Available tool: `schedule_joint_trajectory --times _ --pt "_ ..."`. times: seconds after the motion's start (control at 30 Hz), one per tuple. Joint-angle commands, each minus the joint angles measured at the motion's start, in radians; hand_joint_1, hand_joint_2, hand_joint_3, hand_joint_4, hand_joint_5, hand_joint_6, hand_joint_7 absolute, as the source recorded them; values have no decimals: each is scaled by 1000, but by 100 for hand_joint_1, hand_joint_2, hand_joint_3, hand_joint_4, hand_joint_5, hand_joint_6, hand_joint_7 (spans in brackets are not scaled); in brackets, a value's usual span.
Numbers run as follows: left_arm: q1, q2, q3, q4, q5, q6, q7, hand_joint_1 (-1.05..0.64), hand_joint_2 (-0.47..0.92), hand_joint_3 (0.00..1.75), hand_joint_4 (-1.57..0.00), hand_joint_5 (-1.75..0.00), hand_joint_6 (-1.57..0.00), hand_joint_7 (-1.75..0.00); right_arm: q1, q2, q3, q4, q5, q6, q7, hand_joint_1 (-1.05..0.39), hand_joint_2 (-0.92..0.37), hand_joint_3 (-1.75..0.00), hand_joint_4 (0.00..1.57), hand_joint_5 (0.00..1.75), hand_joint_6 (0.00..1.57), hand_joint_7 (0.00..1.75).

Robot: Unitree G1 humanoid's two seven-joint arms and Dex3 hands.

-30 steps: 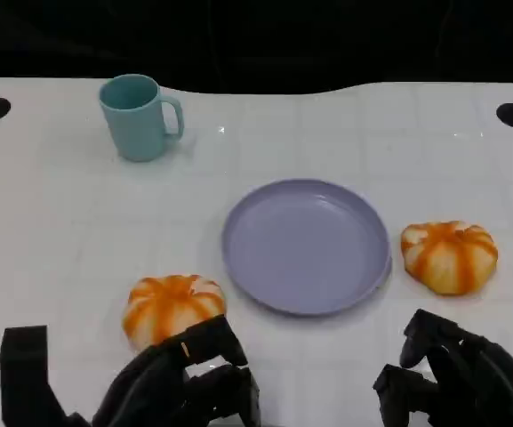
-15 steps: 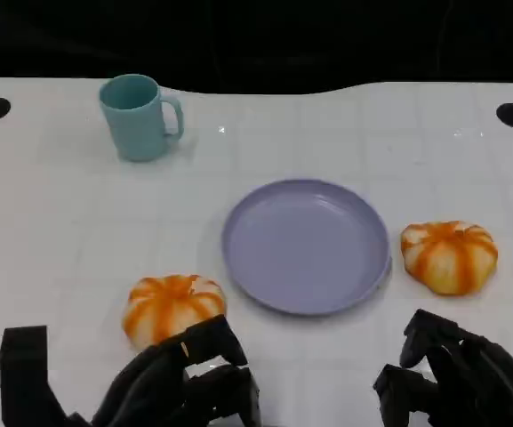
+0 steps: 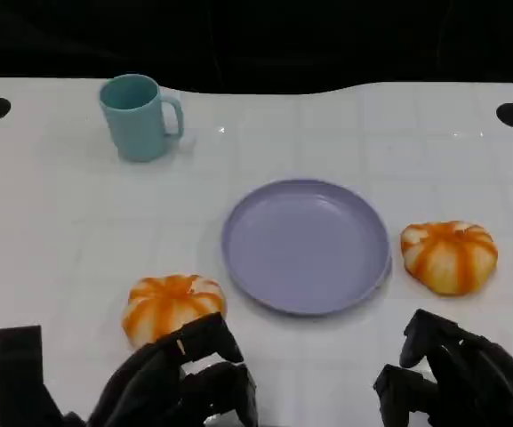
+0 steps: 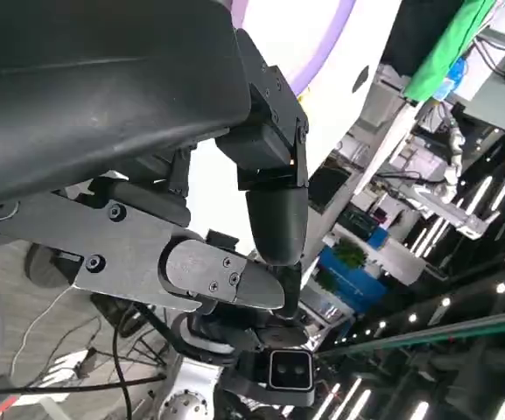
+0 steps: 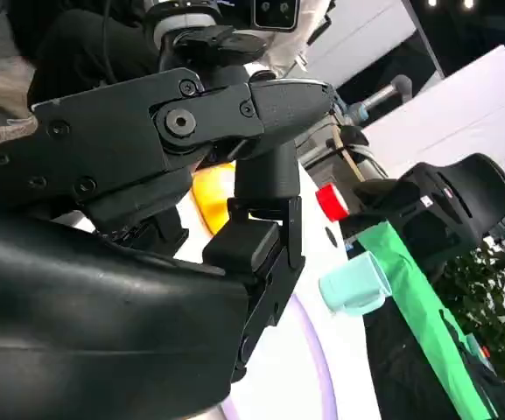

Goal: Grasp the bread from the table and place it into the plate.

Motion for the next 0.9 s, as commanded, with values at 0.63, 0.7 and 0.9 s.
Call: schedule_joint_trajectory --times 0.63,0.7,0.9 --pt "19 102 -24 -195 285 -327 117 -71 92 1 -43 -117 -45 -46 -13 -17 -11 9 7 -6 16 -69 -92 -19 87 162 75 136" --pt "20 121 -29 -230 331 -343 146 -67 91 1 -40 -118 -42 -45 -14 -17 -12 9 9 -2 15 -69 -92 -18 87 162 76 136" --pt "30 181 -38 -299 422 -365 196 -60 90 0 -28 -120 -35 -40 -14 -18 -14 13 12 2 20 -68 -92 -18 87 161 75 136"
